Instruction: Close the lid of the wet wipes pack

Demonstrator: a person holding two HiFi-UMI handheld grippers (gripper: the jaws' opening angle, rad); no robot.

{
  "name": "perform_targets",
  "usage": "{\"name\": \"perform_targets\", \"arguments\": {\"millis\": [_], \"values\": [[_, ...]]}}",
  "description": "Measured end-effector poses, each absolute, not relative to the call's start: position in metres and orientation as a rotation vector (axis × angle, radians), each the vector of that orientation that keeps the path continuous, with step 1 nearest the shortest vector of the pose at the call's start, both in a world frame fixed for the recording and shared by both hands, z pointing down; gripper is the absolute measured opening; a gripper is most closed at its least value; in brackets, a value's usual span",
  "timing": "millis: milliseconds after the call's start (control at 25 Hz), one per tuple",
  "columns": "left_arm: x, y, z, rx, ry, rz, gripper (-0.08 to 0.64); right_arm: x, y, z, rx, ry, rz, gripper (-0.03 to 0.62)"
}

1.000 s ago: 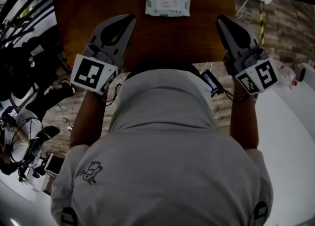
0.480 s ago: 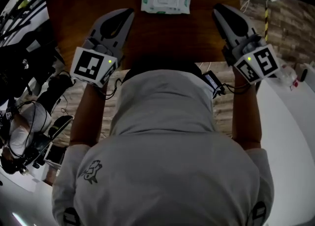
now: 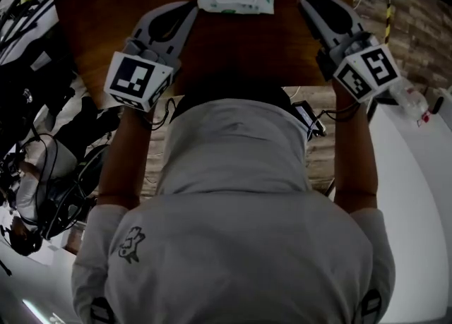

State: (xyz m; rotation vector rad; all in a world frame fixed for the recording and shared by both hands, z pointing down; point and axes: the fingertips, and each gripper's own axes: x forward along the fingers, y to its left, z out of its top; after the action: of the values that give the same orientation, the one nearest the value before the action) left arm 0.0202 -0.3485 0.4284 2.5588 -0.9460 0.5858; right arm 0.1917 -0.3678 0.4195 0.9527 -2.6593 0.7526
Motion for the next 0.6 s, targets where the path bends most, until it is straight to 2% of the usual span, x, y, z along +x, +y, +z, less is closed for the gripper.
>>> {"name": "perform_targets", "arguments": {"millis": [600], "values": [[0.02,-0.373,0.509,2.455,-0.91,0.683,0.012,0.163,-0.405,0.488,0.808,-2.625,0.904,0.152]]}}
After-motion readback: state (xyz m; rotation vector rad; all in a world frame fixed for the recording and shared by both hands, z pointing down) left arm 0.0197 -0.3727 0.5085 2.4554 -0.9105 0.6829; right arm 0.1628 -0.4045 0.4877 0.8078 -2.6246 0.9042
